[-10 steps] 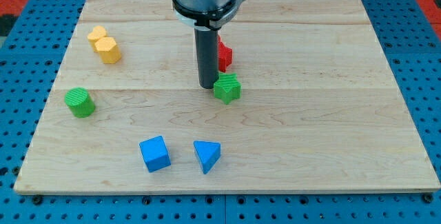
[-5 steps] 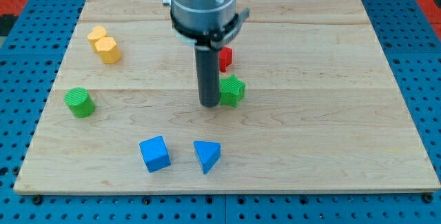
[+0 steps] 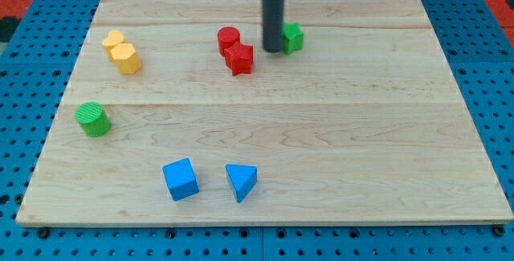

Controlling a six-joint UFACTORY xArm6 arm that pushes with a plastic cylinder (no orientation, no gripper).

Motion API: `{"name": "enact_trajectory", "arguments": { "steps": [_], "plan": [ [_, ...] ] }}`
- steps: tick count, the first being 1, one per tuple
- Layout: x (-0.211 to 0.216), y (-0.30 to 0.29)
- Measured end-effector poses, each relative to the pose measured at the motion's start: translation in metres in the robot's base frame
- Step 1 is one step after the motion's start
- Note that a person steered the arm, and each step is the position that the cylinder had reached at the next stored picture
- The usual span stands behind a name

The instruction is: Push the green star to the top right

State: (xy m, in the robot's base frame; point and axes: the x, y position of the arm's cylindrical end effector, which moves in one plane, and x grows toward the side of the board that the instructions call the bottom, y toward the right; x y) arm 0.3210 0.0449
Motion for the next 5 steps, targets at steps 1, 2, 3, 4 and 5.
{"name": "enact_trajectory", "arguments": {
  "steps": [1, 2, 3, 4, 5],
  "plan": [
    [-0.03, 0.061],
    [-0.05, 0.112],
    [-0.02, 0.118],
    [-0.002, 0.069],
    [-0.046, 0.066]
  ]
}}
